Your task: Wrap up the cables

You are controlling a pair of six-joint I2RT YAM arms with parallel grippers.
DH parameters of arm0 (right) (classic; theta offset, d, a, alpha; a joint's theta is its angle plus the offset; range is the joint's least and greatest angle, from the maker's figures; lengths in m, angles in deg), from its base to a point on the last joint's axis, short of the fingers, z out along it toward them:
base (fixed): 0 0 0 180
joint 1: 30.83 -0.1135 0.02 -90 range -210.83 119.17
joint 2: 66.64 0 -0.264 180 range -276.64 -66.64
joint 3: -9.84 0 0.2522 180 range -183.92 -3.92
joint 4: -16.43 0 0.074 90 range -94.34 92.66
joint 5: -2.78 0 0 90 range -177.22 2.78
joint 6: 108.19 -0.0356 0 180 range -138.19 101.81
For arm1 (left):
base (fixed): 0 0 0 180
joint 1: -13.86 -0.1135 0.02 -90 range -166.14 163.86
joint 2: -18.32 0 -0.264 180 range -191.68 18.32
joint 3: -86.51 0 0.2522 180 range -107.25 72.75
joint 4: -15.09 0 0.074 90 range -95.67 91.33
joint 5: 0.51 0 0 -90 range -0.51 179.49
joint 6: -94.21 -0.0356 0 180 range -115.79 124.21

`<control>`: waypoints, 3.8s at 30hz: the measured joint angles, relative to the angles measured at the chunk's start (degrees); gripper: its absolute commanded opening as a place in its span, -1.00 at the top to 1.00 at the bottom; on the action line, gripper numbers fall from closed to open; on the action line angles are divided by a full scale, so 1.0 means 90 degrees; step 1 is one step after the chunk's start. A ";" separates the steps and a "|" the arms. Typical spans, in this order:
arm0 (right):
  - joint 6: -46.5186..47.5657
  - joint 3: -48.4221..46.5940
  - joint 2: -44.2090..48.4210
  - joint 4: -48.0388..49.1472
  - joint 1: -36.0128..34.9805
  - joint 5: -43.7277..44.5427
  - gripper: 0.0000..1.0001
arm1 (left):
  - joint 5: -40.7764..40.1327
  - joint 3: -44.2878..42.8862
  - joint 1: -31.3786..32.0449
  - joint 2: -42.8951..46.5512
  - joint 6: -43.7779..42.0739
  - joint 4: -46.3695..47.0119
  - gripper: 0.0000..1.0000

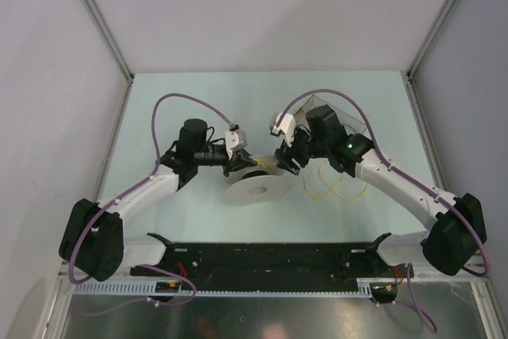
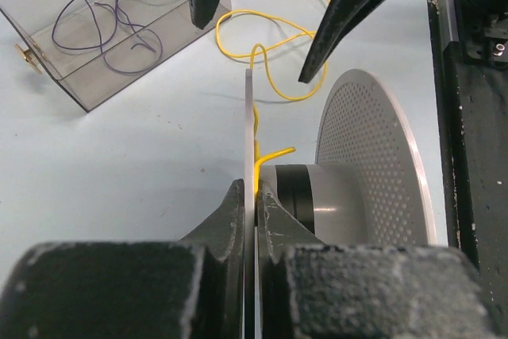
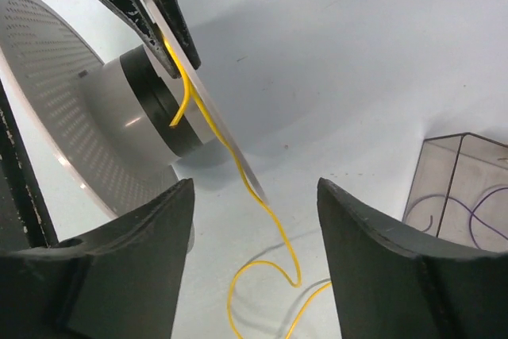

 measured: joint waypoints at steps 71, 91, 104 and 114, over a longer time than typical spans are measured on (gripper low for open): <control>0.0389 0.0012 -0.0991 0.0760 0.0080 -0.1549 1.00 | 0.0078 -0.0602 0.0124 -0.0284 -0.0746 -0.0500 0.31; 0.0517 0.0012 -0.0991 0.0758 0.0124 -0.1566 1.00 | 0.0172 -0.0782 0.0053 -0.0503 -0.1010 -0.0867 0.50; 0.0947 0.0012 -0.0991 0.0712 0.0134 -0.1707 0.99 | 0.0471 -0.0942 0.0036 -0.0646 -0.1129 -0.1209 0.99; 0.0636 0.0027 -0.0823 0.0930 0.0413 -0.1452 -0.81 | 0.0267 -0.1061 -0.0056 -0.0578 -0.0979 -0.1598 1.00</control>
